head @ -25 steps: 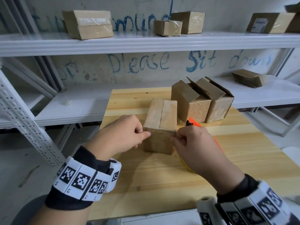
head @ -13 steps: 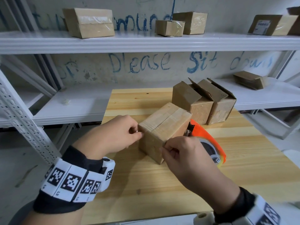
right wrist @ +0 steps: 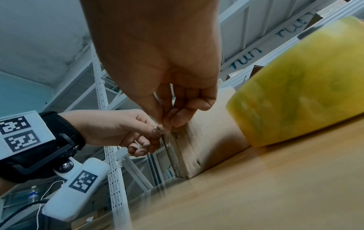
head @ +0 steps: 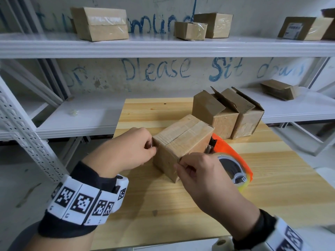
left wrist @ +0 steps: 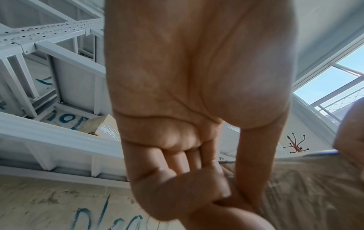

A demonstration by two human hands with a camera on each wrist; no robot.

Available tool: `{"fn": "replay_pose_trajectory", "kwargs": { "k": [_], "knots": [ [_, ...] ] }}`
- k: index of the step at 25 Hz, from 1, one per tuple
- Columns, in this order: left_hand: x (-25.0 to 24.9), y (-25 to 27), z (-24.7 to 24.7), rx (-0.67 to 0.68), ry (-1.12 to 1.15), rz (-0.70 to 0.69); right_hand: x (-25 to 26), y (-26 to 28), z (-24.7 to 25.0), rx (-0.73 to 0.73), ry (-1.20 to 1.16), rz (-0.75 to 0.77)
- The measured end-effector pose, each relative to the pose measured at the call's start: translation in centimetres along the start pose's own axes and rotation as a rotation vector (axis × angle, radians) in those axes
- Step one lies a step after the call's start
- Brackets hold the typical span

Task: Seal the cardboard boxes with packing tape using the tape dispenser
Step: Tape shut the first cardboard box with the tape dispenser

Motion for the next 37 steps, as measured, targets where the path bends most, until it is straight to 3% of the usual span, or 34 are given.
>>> {"fn": "replay_pose_trajectory", "kwargs": {
  "k": [18, 29, 37],
  "knots": [
    [-0.3, 0.2, 0.2, -0.032, -0.039, 0.014, -0.1, 0.1, 0.3, 0.027, -0.029, -0.008],
    [-0.5, 0.2, -0.8, 0.037, -0.028, 0.011, -1.5, 0.0, 1.0, 0.003, 0.100, -0.068],
    [-1.0, 0.6, -1.3, 0.076, 0.098, 0.039, -0.2, 0.0, 0.6, 0.090, 0.016, 0.021]
  ]
}}
Point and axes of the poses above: each hand's wrist, its own y-axis away from the middle knuckle, its own z-axis out of the back of the hand, x = y × z, the point moved 9 cm from there along -y, towards the middle knuckle, and after that the axes turned 12 degrees about y, right-handed, at the moved point
